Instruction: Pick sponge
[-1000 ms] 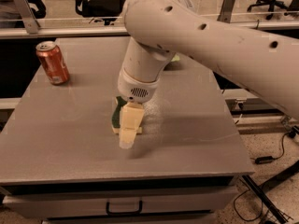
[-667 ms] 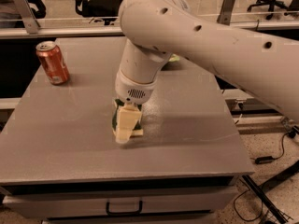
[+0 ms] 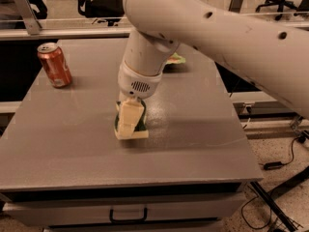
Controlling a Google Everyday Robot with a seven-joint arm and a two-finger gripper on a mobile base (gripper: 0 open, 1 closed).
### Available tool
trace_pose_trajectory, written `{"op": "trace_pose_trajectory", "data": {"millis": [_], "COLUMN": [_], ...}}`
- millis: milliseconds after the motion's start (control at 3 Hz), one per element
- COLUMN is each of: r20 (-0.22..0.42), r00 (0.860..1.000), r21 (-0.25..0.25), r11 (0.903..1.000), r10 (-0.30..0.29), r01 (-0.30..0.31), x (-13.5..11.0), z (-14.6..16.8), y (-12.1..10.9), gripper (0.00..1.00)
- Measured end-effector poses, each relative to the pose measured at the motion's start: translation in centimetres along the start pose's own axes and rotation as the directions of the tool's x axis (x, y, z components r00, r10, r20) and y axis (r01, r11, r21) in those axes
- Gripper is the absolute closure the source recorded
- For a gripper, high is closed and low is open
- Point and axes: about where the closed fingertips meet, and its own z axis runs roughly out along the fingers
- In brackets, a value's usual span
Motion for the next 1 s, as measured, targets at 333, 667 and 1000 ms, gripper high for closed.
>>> {"op": "trace_pose_trajectory", "data": {"millis": [333,667,1000], "r20": [0.030,0.070,0.069], "r00": [0.999,0.996,0.996], "r21": [0.005,0.012,0.014], "r11": [0.9998,0.9980,0.9981], "r10": [-0.021,-0.062,-0.061], "r01": [0.021,0.062,0.060], "x": [-1.2,-2.8,-2.8], "z": [-3.6,-8.2,-7.7], "y": [0.0,0.0,0.0], "gripper": [1.00,1.00,1.00]}}
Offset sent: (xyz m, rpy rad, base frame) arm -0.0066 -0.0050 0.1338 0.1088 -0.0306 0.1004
